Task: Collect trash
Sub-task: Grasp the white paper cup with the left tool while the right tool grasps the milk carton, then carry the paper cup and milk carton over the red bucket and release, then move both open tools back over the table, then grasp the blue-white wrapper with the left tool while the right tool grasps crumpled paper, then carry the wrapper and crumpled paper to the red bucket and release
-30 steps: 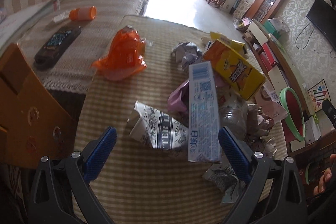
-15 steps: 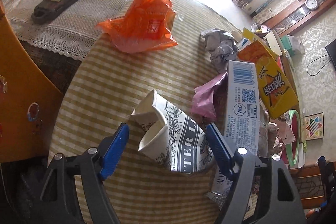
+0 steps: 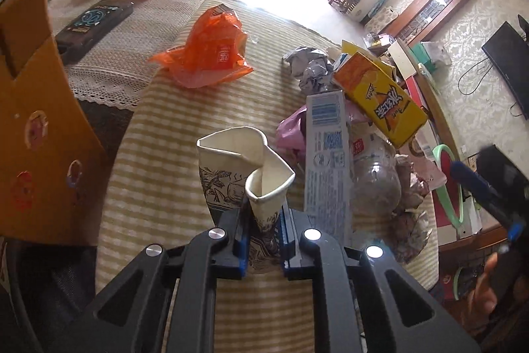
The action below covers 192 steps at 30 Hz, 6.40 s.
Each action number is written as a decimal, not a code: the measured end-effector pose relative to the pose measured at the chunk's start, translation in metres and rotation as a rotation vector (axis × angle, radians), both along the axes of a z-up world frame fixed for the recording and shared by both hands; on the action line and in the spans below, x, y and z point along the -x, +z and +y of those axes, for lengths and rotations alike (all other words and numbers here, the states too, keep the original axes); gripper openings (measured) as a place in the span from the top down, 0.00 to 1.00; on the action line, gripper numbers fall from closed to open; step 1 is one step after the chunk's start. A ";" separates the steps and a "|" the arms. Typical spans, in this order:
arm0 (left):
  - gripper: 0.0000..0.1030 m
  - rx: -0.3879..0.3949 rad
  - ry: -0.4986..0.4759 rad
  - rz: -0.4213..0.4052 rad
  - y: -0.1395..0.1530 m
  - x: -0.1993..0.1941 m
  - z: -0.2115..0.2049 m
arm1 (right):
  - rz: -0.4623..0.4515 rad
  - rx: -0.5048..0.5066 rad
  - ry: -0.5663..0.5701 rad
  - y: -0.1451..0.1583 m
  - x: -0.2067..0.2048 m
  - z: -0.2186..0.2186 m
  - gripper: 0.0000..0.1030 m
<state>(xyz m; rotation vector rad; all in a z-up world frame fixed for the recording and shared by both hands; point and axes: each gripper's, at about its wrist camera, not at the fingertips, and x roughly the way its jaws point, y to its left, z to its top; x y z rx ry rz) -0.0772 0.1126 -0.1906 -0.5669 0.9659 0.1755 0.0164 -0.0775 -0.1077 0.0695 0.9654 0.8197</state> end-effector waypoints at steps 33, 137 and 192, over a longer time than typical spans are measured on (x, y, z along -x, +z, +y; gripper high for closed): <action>0.92 0.034 0.043 -0.049 -0.001 0.024 0.013 | 0.037 -0.024 0.016 -0.003 -0.023 0.029 0.51; 0.39 -0.042 -0.397 0.058 -0.025 -0.033 -0.129 | -0.028 0.180 -0.500 -0.040 0.005 -0.183 0.12; 0.83 0.030 -0.248 0.099 -0.039 -0.030 -0.083 | 0.204 0.119 -0.296 -0.101 -0.010 -0.104 0.57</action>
